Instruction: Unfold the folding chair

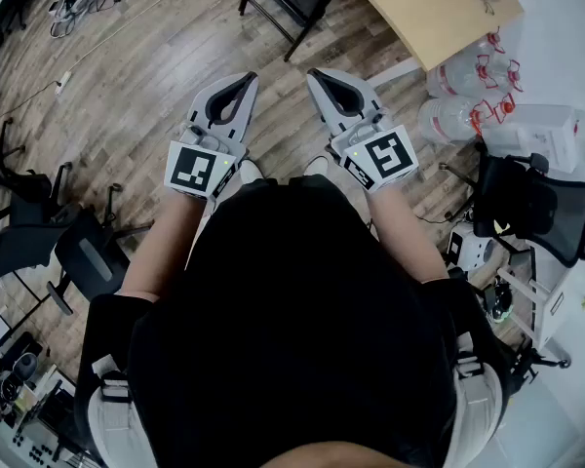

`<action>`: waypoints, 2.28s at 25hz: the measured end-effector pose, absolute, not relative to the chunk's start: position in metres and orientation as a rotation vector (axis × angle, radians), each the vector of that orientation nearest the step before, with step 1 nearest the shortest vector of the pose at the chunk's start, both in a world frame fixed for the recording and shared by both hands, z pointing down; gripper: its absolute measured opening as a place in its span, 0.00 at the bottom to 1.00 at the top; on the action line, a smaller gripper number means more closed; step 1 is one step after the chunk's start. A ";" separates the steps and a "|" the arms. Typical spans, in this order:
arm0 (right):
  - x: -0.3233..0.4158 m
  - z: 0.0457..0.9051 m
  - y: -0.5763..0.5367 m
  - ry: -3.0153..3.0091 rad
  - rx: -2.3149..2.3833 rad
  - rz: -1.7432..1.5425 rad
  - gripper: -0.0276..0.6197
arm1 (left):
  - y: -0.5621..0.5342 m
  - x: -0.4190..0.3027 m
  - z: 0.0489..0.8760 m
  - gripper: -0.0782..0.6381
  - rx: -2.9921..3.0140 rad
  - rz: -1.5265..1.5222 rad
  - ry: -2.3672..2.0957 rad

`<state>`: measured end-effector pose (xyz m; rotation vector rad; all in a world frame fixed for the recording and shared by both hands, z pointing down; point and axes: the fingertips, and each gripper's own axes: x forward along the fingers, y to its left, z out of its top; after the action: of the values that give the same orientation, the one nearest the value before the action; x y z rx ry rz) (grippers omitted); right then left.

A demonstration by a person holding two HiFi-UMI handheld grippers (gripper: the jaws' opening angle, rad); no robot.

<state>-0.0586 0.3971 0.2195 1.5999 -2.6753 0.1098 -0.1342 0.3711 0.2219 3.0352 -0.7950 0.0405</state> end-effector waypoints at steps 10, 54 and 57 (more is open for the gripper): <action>-0.036 0.217 0.418 -2.791 1.550 0.175 0.04 | 0.393 -0.111 0.222 0.10 3.018 0.017 -0.771; 0.139 0.244 0.273 -2.669 1.582 0.106 0.54 | 0.245 0.046 0.244 0.43 3.003 0.112 -0.919; 0.135 0.241 0.232 -2.660 1.586 0.116 0.55 | 0.204 0.042 0.242 0.44 3.004 0.125 -0.907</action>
<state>0.1348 0.2315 0.2405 1.5863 -2.6596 0.1164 0.0420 0.2036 0.2424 3.0036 -0.9072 0.1253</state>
